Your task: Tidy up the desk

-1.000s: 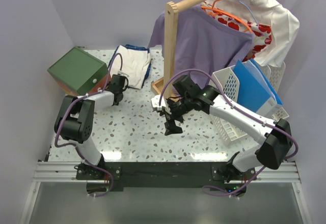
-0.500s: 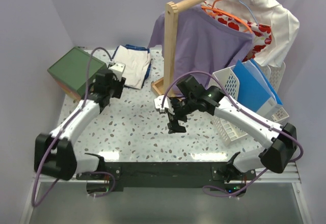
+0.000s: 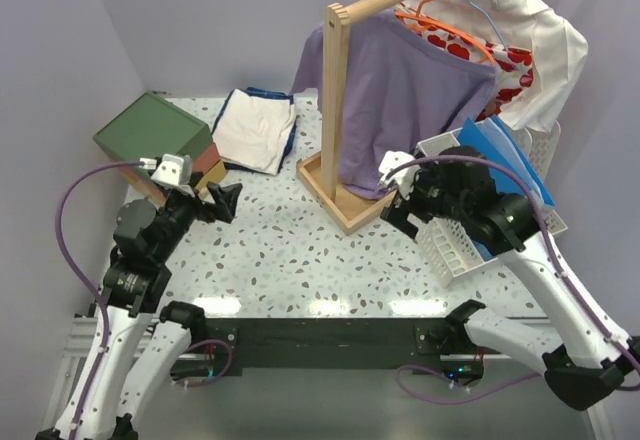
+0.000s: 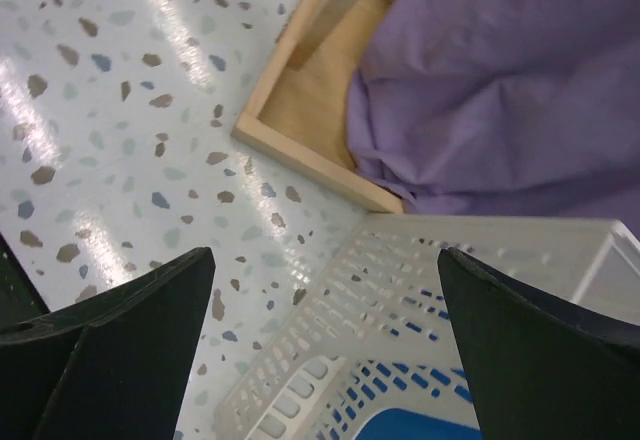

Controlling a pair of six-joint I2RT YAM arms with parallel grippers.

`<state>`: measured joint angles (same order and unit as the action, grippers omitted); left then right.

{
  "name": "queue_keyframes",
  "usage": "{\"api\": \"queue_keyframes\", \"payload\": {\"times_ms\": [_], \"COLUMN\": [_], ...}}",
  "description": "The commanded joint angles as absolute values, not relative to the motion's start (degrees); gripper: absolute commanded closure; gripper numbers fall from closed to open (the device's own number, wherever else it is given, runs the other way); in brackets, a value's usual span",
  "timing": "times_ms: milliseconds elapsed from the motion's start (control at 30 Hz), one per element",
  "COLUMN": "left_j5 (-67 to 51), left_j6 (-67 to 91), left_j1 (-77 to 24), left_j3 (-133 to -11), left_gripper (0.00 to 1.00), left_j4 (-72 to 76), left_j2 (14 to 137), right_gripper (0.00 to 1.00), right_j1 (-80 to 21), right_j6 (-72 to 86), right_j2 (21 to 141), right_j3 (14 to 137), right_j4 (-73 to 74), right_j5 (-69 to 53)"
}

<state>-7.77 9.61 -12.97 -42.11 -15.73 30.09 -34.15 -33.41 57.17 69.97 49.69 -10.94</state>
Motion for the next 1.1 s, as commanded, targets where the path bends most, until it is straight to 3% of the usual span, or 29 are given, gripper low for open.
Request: {"api": "queue_keyframes", "payload": {"times_ms": [0, 367, 733, 1067], "left_j5": [-10.9, -9.4, -8.5, -5.6], "left_j6": [15.3, 14.7, 14.9, 14.1], "left_j1": [-12.6, -12.6, -12.6, -12.6], "left_j3": [-48.0, -55.3, -63.1, -73.6], "left_gripper": [0.0, 0.0, 0.0, 0.0], "left_j4": [-19.0, -26.8, -30.0, -34.8], "left_j2": [29.5, 26.8, 28.5, 28.9], "right_gripper": [0.01, 0.01, 0.01, 0.01], "right_j1": [-28.4, -22.9, -22.6, -22.6], "right_j6": [-24.2, -10.0, -13.4, -4.4], "right_j2": [53.4, 49.9, 47.3, 48.1], "right_j3": [72.8, 77.4, 78.6, 82.5], "right_j4": [44.8, 40.4, 42.0, 39.1], "right_j5": [-6.8, 8.2, 10.3, 16.6]}}
